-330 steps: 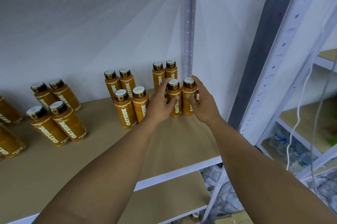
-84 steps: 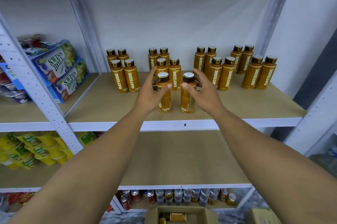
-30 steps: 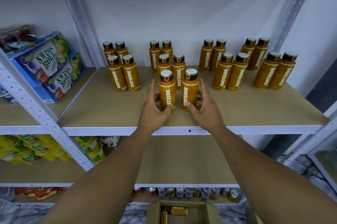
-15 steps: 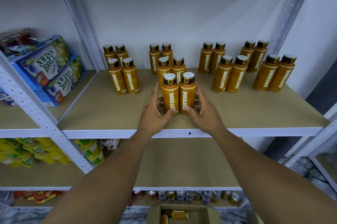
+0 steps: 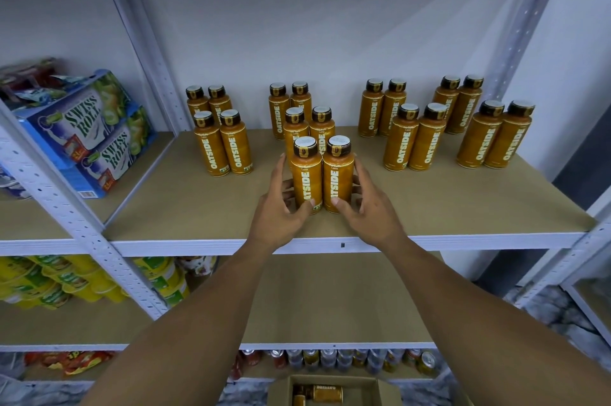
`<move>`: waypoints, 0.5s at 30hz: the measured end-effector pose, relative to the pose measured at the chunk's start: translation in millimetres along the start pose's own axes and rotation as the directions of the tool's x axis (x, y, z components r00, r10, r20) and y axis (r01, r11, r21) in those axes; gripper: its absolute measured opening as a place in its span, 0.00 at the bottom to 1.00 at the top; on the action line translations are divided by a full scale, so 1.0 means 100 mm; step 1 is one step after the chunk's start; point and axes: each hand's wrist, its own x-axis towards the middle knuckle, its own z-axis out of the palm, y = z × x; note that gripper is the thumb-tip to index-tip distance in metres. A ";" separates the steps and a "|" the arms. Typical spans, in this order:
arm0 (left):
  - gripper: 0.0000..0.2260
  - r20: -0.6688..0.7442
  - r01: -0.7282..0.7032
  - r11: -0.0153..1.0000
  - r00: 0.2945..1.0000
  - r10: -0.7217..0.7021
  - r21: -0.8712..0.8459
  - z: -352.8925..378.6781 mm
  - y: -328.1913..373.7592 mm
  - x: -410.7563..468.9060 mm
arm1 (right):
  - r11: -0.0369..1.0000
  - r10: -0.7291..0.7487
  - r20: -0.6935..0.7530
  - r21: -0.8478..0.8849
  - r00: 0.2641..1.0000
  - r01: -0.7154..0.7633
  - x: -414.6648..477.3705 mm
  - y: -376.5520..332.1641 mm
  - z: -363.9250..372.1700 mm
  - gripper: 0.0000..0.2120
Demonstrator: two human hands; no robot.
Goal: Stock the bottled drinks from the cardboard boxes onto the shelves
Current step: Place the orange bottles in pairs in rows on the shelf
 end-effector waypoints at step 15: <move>0.48 0.033 0.007 1.000 0.999 -0.008 0.007 0.00 0.00 0.00 | 1.000 -0.017 -0.021 -0.007 1.000 0.017 -0.04 0.00 0.00 0.44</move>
